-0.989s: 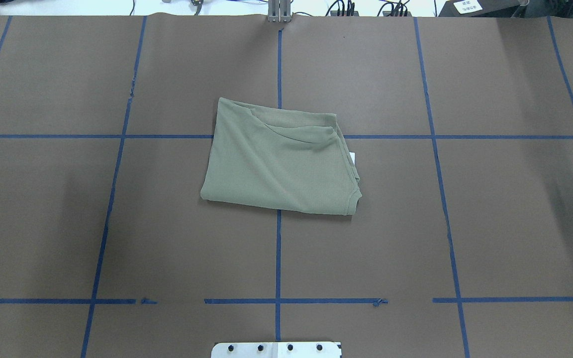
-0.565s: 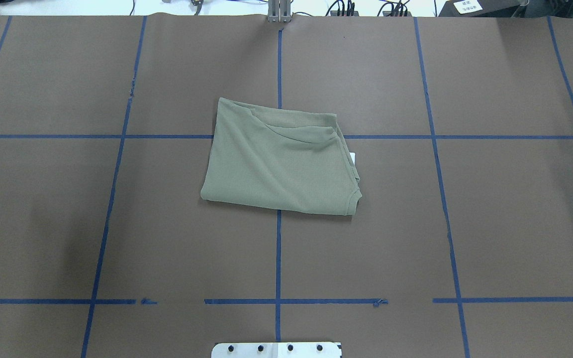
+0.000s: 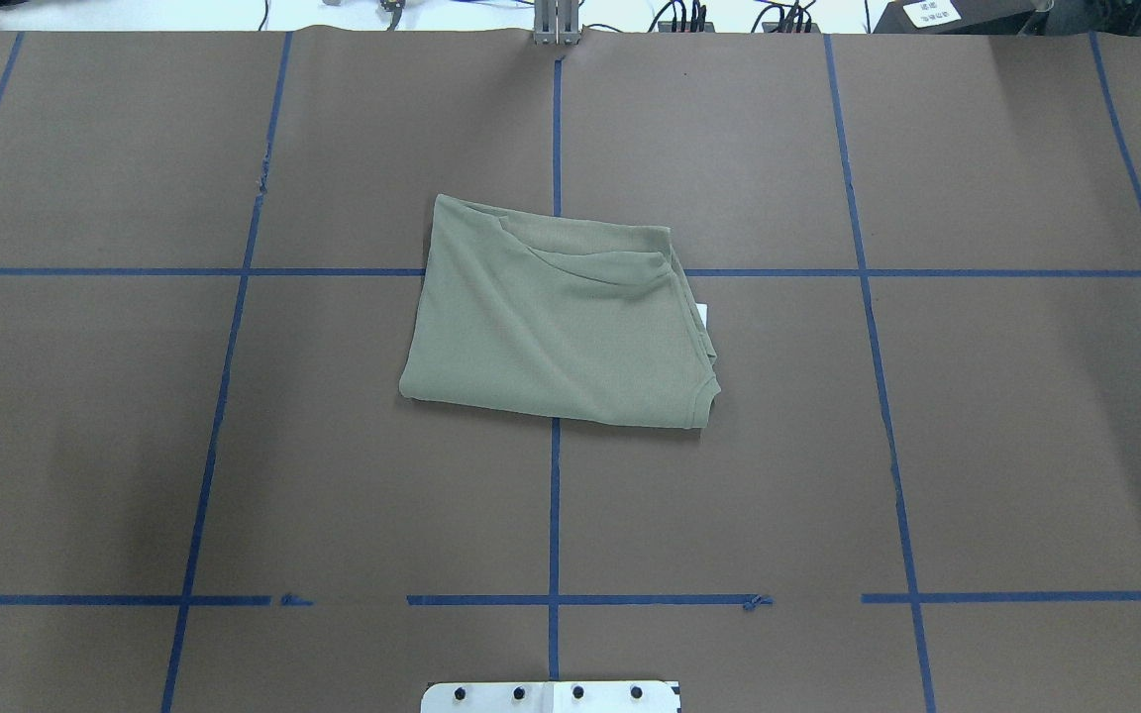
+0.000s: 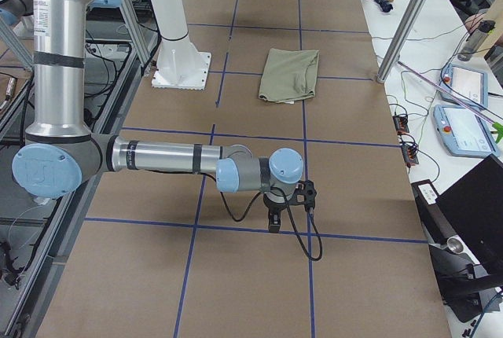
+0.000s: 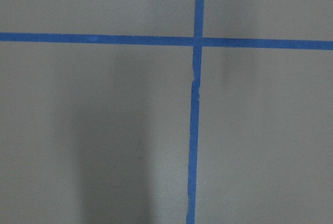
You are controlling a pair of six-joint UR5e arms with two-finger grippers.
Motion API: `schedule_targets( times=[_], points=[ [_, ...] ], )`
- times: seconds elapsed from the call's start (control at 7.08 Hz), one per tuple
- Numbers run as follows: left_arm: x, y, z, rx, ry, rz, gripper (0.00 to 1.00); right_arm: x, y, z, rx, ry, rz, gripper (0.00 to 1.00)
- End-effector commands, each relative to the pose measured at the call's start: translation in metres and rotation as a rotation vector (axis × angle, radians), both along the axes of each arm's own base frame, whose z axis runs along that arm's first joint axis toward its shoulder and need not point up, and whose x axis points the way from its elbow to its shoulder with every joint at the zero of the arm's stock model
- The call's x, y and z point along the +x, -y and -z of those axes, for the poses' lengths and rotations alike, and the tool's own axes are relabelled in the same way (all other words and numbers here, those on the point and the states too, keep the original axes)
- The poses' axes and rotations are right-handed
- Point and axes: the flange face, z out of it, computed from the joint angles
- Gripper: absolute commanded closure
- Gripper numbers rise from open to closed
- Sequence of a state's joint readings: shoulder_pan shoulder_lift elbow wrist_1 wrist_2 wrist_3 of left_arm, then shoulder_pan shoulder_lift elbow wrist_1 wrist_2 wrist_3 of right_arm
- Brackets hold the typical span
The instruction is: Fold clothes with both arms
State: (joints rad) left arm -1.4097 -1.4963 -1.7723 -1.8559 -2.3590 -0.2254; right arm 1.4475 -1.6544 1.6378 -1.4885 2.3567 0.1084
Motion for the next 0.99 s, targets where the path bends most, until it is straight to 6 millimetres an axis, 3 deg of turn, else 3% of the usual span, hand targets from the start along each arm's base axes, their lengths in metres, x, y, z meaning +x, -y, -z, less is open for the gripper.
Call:
schedule_targets(
  times=[0.0, 0.42, 0.85],
  points=[
    [-0.033, -0.003, 0.005, -0.002, 0.030, -0.004, 0.00, 0.009, -0.005, 0.003, 0.017, -0.003, 0.004, 0.00],
    [-0.039, -0.002, 0.020, -0.063, 0.045, 0.007, 0.00, 0.013, -0.002, 0.004, 0.022, -0.030, -0.002, 0.00],
    [-0.043, -0.010, 0.018, -0.066, 0.044, 0.016, 0.00, 0.020, -0.004, 0.027, 0.008, -0.030, -0.015, 0.00]
  ],
)
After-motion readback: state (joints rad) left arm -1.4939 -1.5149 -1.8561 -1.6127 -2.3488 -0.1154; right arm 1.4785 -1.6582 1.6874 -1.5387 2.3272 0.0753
